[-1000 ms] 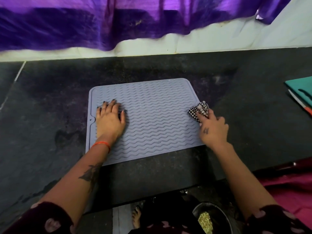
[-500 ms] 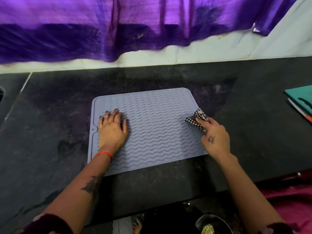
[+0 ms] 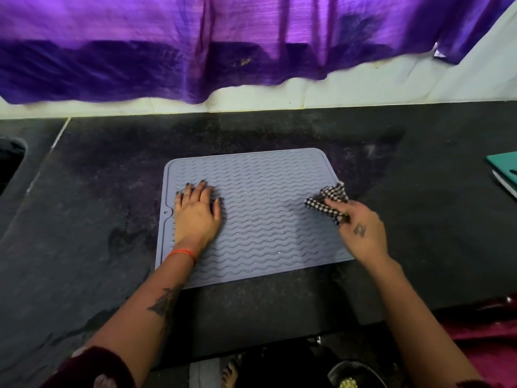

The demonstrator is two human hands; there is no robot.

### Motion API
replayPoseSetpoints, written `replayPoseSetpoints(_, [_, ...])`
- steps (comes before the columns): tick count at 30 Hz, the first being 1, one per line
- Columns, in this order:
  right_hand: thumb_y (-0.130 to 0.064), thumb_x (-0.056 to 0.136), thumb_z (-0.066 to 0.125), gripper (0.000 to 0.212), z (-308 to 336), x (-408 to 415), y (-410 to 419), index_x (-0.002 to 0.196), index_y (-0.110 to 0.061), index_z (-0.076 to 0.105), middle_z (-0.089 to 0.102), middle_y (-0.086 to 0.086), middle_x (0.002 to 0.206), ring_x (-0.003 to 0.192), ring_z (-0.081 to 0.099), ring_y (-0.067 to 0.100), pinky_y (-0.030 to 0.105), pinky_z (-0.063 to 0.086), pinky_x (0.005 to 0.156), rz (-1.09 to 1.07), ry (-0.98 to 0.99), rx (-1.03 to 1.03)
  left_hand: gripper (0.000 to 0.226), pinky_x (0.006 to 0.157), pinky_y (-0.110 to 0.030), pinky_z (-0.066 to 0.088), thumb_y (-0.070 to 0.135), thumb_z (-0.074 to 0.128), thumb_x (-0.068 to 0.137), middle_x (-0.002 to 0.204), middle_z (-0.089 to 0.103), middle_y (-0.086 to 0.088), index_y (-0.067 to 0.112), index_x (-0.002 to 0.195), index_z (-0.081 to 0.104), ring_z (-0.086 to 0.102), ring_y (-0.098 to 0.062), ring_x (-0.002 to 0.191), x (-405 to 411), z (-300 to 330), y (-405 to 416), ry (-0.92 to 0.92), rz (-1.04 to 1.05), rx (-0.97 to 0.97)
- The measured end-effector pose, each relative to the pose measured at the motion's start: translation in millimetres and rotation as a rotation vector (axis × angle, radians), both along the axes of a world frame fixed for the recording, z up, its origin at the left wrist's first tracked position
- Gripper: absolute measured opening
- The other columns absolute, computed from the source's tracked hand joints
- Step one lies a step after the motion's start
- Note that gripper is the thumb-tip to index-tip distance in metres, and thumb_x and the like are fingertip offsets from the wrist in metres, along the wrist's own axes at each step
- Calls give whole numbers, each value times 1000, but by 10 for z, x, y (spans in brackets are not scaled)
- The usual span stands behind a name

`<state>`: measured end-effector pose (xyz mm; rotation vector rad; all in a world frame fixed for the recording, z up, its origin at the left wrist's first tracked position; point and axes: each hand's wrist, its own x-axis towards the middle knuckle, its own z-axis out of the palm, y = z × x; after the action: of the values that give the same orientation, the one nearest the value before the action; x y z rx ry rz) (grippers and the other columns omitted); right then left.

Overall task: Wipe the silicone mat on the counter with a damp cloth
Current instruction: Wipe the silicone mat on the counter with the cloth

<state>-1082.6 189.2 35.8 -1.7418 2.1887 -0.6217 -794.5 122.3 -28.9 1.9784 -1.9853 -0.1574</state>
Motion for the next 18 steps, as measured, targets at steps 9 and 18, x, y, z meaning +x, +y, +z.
replayPoseSetpoints(9, [-15, 92, 40, 50, -307, 296, 10, 139, -31, 40, 25, 15, 146, 113, 35, 38, 45, 30, 96, -79, 432, 130, 45, 116, -44, 10, 33, 40, 96, 146, 40, -9, 11, 134, 47, 25, -30, 139, -15, 3, -4, 9, 4, -13])
replayPoseSetpoints(18, [2, 82, 54, 52, -156, -66, -76, 124, -28, 59, 54, 13, 128, 104, 52, 38, 40, 46, 89, 21, 139, -139, 50, 116, -44, 10, 38, 33, 93, 146, 39, -8, 12, 134, 46, 24, -29, 139, 4, 7, -3, 33, -3, 4])
